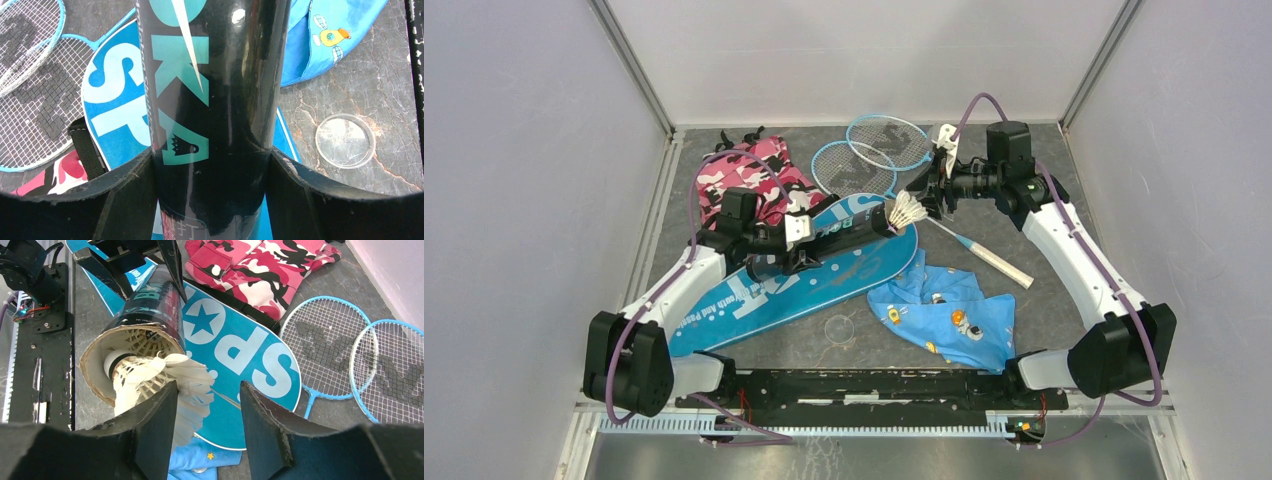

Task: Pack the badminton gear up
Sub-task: Place the shuttlecock at the shuttle tube.

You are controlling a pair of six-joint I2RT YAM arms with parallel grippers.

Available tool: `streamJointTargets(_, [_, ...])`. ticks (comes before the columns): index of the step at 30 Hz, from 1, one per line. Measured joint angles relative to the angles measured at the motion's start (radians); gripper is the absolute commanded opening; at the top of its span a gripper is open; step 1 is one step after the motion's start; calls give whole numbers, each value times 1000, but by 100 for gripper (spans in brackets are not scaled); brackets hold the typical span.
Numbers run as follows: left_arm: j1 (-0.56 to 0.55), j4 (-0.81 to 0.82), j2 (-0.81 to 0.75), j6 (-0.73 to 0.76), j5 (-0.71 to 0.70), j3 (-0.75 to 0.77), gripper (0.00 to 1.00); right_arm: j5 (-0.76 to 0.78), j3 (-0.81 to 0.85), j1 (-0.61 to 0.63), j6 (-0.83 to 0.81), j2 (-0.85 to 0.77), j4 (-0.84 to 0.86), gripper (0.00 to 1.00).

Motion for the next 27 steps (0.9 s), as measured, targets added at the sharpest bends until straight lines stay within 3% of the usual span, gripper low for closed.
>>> streamJointTargets(27, [-24,-6,35,0,-35,32,2,101,-5,77,19,-34,32,84])
